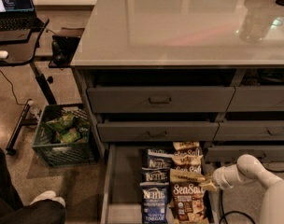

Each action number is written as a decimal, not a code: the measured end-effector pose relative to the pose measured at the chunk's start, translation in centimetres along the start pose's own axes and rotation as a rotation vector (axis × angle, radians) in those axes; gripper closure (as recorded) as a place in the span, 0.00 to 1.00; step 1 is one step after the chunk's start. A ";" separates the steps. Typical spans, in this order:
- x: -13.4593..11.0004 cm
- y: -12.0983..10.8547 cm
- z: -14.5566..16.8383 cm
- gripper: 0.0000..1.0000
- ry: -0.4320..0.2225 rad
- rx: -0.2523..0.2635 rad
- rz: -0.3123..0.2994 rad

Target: Pick brown chip bag from bottom drawer and place on counter

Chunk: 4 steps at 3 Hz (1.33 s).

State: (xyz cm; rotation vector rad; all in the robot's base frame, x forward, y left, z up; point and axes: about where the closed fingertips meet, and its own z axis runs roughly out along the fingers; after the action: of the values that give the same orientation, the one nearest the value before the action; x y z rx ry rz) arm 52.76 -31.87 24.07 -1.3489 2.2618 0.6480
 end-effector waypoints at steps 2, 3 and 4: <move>0.0 0.0 0.0 1.00 0.000 0.000 0.000; 0.0 2.3 -0.3 1.00 -0.008 -0.011 -0.030; -0.1 4.5 -0.5 1.00 -0.016 -0.021 -0.059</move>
Offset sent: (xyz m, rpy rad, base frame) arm 0.0000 0.0000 0.0000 0.0000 0.0000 0.0000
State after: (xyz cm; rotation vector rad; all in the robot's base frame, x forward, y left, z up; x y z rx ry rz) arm 48.71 -30.23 25.34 -1.4091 2.1999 0.6619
